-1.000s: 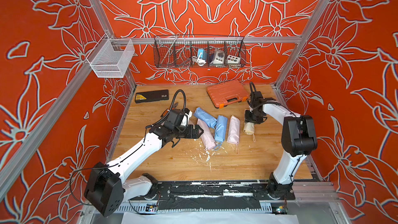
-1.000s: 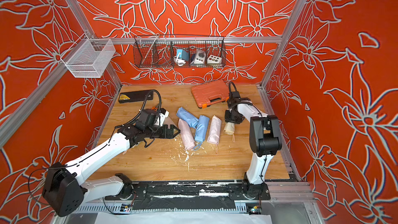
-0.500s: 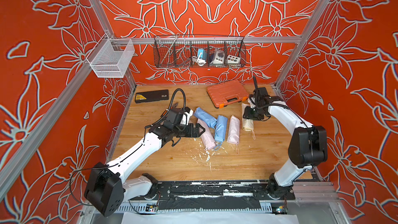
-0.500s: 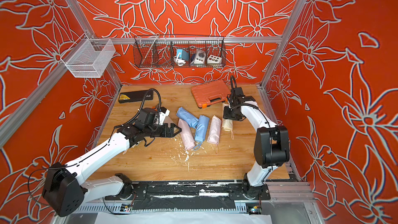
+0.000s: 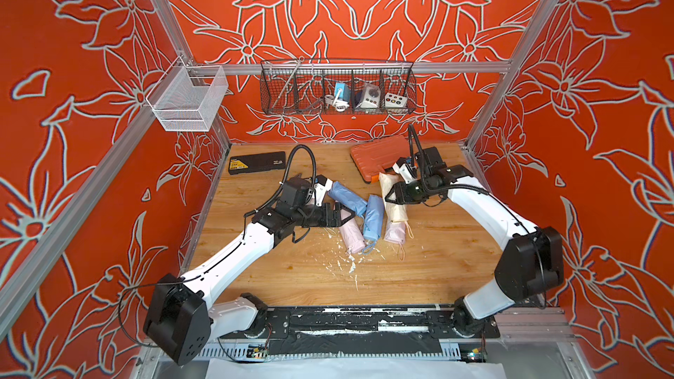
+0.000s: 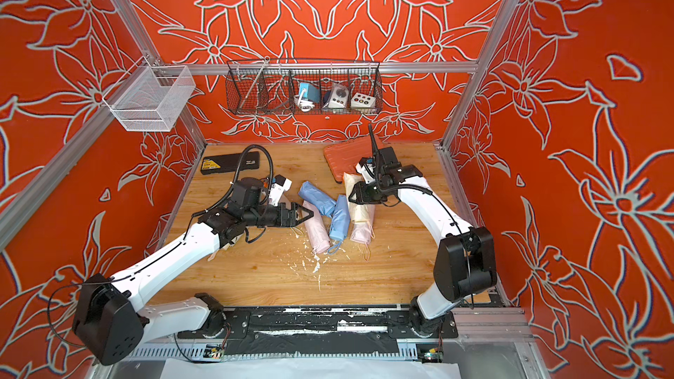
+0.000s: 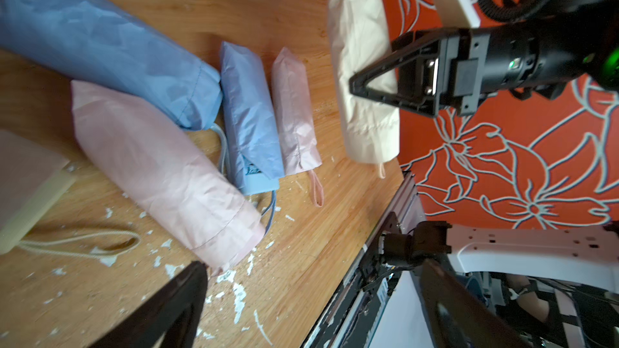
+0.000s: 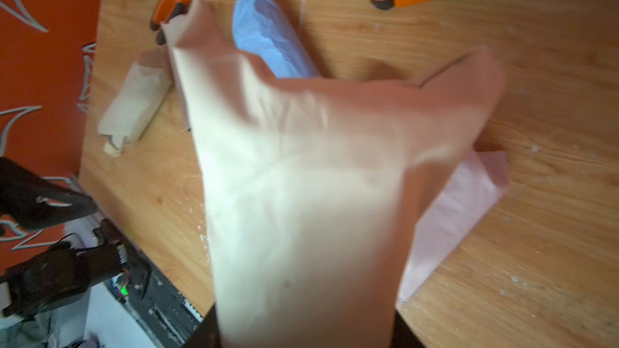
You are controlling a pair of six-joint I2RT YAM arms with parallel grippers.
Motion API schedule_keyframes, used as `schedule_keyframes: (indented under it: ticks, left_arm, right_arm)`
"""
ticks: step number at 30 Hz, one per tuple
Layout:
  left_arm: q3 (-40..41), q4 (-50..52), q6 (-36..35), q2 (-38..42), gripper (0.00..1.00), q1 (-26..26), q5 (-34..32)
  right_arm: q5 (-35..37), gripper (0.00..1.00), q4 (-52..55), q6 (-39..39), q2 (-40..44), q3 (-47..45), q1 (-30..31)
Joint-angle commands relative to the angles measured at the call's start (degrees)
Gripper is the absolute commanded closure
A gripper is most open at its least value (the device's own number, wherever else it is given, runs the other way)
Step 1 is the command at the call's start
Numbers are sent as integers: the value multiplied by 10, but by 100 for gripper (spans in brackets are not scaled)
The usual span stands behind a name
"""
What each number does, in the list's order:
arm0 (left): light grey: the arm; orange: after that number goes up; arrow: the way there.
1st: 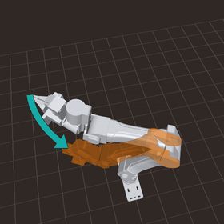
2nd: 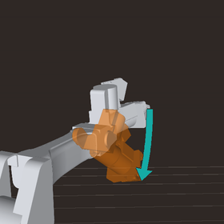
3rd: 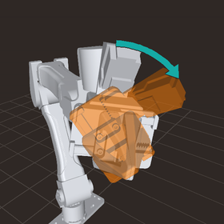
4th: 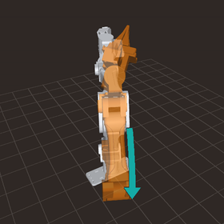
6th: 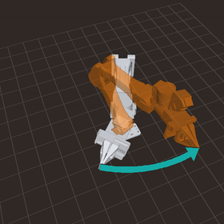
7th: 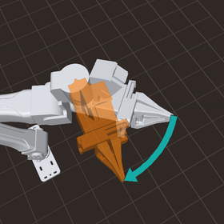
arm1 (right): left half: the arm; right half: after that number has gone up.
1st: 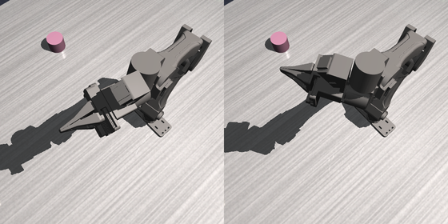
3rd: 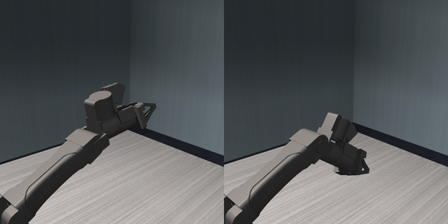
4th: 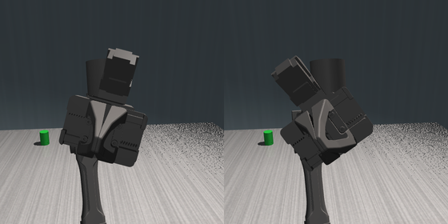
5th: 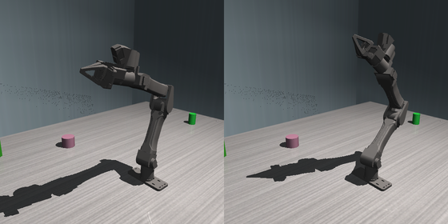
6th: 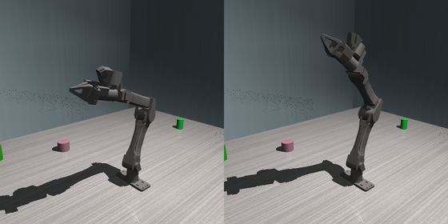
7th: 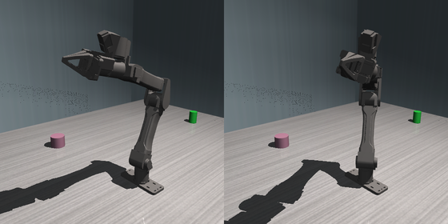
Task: Take umbrellas out of sleeves
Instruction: Pick up the umbrella from the center of the board.
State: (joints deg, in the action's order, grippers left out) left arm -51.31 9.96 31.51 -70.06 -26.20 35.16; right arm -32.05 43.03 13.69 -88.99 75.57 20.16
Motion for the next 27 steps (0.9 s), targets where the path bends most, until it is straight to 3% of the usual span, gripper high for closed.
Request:
schedule_keyframes:
  ticks: [1, 10, 27]
  left_arm:
    - [-36, -60, 33, -19, 3, 4, 41]
    - [-80, -85, 55, -52, 6, 4, 66]
    - [-97, -42, 49, -63, 10, 25, 13]
  right_arm:
    - [-74, 52, -13, 1, 30, 15, 20]
    - [-119, 53, -15, 23, 39, 36, 73]
    - [-156, 54, -56, 63, 21, 71, 158]
